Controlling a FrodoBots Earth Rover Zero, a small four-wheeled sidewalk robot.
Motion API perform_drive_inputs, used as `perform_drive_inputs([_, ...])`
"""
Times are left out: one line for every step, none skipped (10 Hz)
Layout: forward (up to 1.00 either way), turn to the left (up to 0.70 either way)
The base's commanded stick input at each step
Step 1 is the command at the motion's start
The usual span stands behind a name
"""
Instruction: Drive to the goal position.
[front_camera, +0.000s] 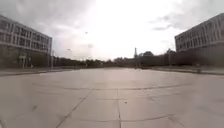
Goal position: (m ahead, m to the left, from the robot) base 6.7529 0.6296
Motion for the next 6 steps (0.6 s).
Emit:
perform_drive_inputs([0.70, 0.00])
perform_drive_inputs([0.70, 0.00])
perform_drive_inputs([0.70, 0.00])
perform_drive_inputs([0.70, 0.00])
perform_drive_inputs([0.70, 0.00])
perform_drive_inputs([0.70, 0.00])
